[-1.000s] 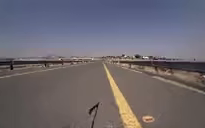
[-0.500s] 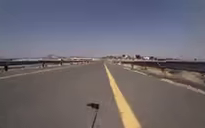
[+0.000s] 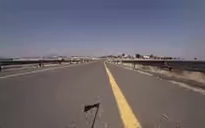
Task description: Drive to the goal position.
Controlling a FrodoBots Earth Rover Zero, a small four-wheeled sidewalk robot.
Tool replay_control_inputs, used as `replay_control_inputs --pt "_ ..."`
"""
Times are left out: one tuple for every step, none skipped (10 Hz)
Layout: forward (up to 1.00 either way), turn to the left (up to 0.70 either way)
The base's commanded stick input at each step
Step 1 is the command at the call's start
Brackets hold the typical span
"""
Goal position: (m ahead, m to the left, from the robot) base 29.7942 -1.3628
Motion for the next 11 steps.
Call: replay_control_inputs --pt "1.0 -0.01" --pt "1.0 -0.01" --pt "1.0 -0.01" --pt "1.0 -0.01" --pt "1.0 -0.01" --pt "1.0 -0.01" --pt "1.0 -0.01" --pt "1.0 -0.01" --pt "1.0 -0.01" --pt "1.0 -0.01" --pt "1.0 -0.01"
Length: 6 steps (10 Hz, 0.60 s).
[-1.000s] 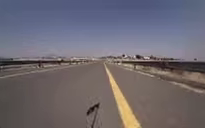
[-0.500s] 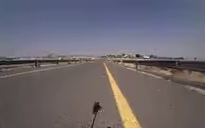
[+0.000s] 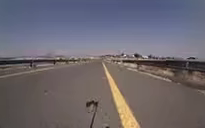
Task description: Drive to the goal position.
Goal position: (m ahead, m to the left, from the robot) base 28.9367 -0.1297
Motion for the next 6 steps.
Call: replay_control_inputs --pt "1.0 -0.01" --pt "1.0 -0.01" --pt "1.0 -0.01" --pt "1.0 -0.01" --pt "1.0 -0.01" --pt "1.0 -0.01"
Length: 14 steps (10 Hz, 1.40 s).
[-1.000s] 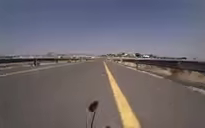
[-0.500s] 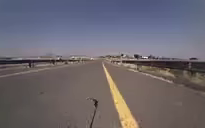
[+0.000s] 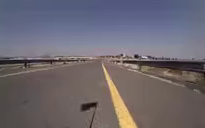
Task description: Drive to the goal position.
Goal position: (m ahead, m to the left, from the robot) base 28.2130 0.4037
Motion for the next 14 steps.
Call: replay_control_inputs --pt "1.0 -0.01" --pt "1.0 -0.01" --pt "1.0 0.38" --pt "1.0 0.17" --pt "1.0 -0.01" --pt "1.0 -0.01" --pt "1.0 -0.01" --pt "1.0 -0.01" --pt "1.0 -0.01" --pt "1.0 -0.01" --pt "1.0 -0.01" --pt "1.0 -0.01" --pt "1.0 -0.01" --pt "1.0 -0.01"
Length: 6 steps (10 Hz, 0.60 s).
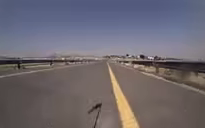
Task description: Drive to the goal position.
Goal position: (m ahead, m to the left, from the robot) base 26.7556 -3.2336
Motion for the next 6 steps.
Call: replay_control_inputs --pt "1.0 -0.01" --pt "1.0 -0.01" --pt "1.0 -0.01" --pt "1.0 -0.01" --pt "1.0 -0.01" --pt "1.0 -0.01"
